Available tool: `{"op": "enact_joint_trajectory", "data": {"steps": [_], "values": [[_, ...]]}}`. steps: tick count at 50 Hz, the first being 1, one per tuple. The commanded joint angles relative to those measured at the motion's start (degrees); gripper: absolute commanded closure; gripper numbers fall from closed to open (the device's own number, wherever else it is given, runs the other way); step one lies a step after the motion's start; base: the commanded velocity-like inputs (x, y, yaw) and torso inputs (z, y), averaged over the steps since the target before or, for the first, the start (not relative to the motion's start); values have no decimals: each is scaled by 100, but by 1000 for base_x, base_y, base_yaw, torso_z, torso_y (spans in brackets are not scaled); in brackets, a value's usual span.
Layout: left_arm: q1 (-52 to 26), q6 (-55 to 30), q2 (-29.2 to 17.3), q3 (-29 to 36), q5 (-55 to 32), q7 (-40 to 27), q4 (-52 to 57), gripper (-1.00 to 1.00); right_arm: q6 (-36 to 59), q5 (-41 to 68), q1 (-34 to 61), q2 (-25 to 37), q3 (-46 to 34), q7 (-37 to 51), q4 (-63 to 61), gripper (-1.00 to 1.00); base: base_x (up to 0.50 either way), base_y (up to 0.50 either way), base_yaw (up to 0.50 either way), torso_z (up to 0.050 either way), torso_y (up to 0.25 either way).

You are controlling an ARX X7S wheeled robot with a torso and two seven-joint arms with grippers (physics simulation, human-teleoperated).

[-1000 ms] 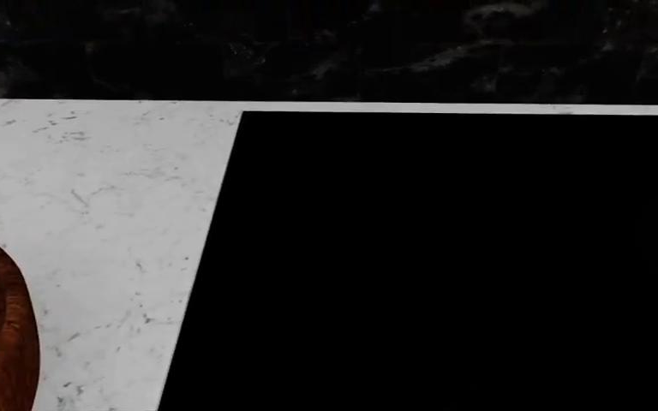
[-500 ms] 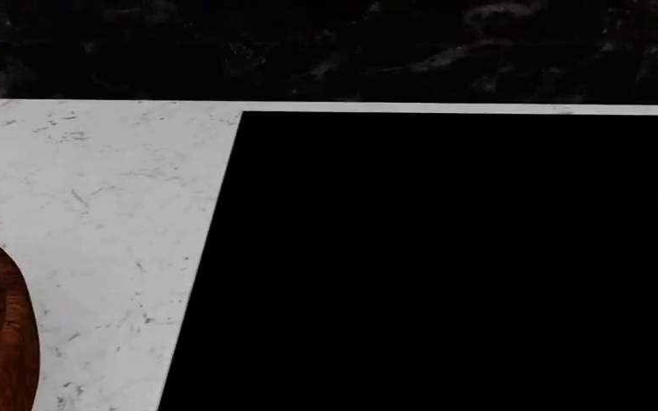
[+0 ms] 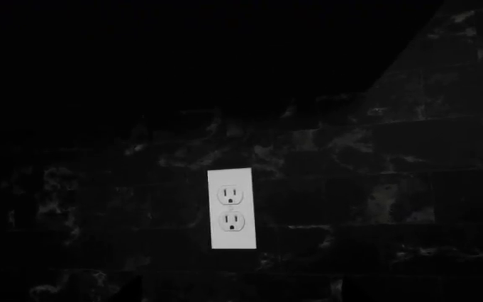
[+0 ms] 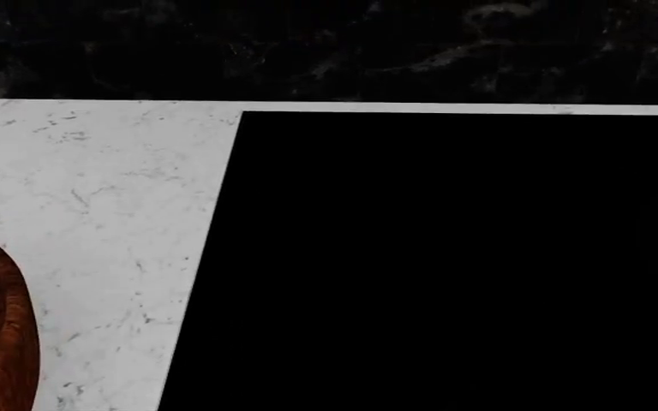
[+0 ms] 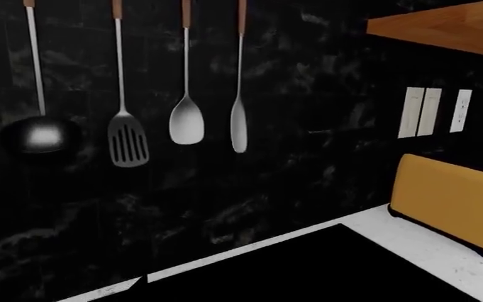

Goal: Pick the tomato from the pan and place it in the bowl.

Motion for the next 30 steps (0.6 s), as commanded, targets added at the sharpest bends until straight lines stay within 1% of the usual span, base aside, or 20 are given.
{"op": "enact_joint_trajectory", "data": {"steps": [1, 7, 10, 15, 30], "values": [[-38, 261, 119, 14, 156, 85, -475, -100, -31, 294, -219, -21, 199, 66, 497, -100, 0, 0, 0, 0, 0], [-113, 218, 102, 2, 131, 84, -514, -100, -62, 680, -337, 70, 175, 303, 577, -100, 0, 0, 0, 0, 0], [36, 377, 133, -82, 92, 67, -532, -100, -70, 805, -402, 78, 197, 386, 608, -100, 0, 0, 0, 0, 0], [56, 364, 132, -110, 76, 56, -512, -100, -70, 1112, -465, 133, 218, 567, 638, -100, 0, 0, 0, 0, 0], [22, 310, 119, -49, 43, 6, -521, -100, -182, 1430, -753, 118, 234, 714, 867, -100, 0, 0, 0, 0, 0]]}}
